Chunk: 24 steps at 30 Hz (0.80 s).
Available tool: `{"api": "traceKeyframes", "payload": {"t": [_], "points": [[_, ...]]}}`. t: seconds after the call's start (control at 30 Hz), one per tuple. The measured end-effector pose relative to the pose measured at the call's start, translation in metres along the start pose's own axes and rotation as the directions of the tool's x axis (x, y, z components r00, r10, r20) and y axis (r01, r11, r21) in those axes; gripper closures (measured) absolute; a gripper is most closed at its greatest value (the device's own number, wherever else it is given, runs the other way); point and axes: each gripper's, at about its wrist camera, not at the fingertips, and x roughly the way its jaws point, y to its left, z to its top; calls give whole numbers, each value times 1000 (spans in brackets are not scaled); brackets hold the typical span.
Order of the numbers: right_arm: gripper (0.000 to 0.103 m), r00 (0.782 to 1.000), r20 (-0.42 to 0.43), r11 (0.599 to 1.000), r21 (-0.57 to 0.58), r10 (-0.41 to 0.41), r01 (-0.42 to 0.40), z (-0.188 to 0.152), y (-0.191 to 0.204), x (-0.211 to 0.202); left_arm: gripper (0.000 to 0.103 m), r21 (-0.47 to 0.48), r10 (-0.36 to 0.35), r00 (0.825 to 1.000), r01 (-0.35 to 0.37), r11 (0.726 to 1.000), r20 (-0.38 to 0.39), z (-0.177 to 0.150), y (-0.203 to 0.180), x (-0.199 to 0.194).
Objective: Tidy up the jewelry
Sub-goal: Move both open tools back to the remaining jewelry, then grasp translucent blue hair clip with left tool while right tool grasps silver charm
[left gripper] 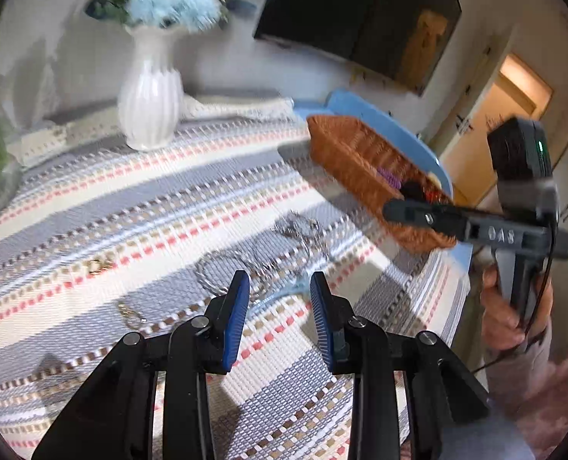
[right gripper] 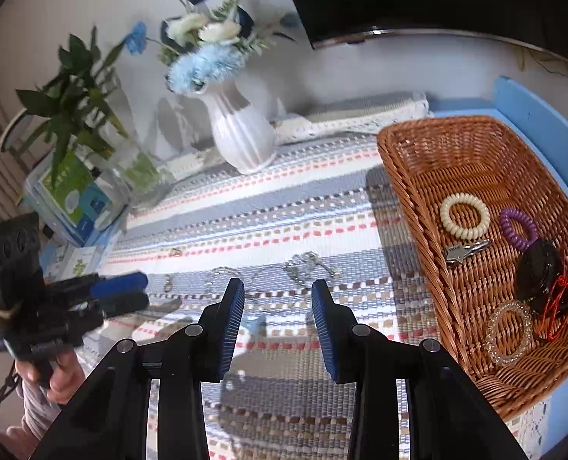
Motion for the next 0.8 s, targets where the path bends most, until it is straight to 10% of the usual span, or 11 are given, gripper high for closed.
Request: {"api": "traceKeyframes", "payload": {"t": [0.47, 0.67, 0.8], "points": [[67, 989, -119, 996, -2, -85, 85, 0, -16, 69, 70, 77, -4, 989, 16, 997, -149, -12, -9, 66], [67, 980, -152, 991, -46, -128, 122, 3, -11, 99, 70, 106, -149, 966, 174, 979, -211, -19, -22, 62], [92, 970, -141, 978, -86, -198, 188, 2, -11, 103, 70, 140, -156, 956, 194, 971, -247, -26, -35, 68]]}}
